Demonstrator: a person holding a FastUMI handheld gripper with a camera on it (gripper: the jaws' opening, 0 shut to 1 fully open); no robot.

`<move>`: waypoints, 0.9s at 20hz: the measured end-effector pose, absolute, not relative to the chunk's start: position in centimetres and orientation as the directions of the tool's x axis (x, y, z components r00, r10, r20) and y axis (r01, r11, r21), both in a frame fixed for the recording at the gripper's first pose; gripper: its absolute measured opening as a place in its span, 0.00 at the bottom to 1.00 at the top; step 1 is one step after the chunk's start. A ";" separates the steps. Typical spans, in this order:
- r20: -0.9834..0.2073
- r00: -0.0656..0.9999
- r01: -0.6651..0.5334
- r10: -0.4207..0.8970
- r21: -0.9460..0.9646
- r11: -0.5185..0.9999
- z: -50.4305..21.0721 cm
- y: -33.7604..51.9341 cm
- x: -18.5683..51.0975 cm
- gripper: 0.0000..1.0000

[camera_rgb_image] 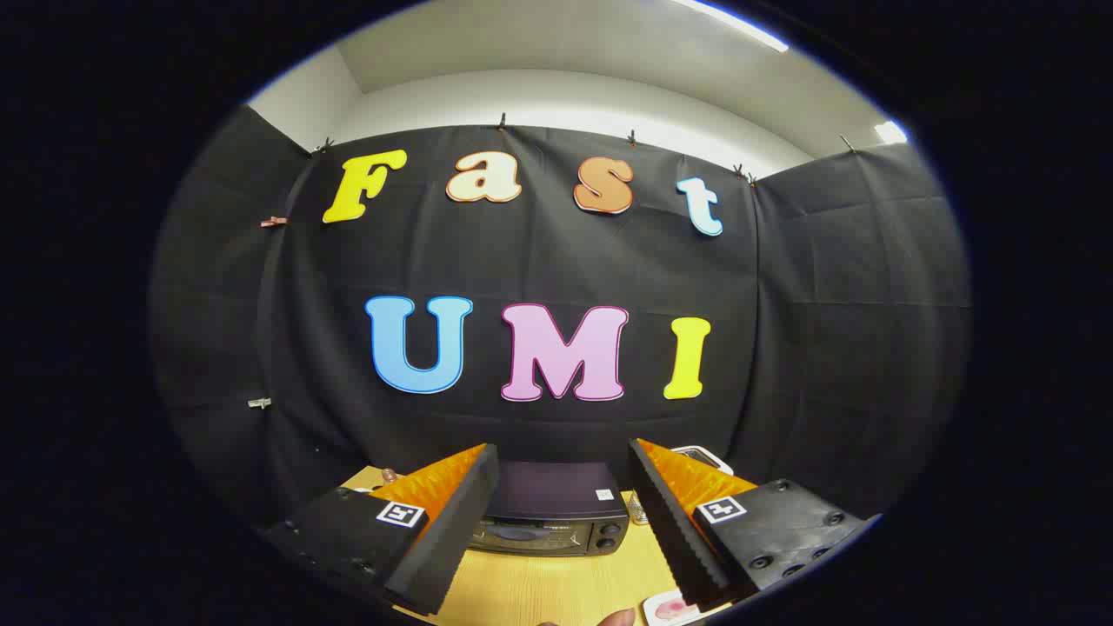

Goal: Open the toaster oven, put the food inside, and close the toaster oven door.

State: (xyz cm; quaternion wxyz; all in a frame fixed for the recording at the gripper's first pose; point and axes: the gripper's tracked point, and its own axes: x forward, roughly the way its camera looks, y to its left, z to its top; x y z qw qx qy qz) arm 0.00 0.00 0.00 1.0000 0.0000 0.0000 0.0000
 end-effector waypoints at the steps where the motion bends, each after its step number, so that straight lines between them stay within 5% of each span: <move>1: 0.001 1.000 0.002 -0.002 -0.001 1.000 -0.1 0.1 0.2 0.97; 18: -0.001 1.000 0.021 -0.021 0.003 1.000 -0.9 2.1 0.3 0.97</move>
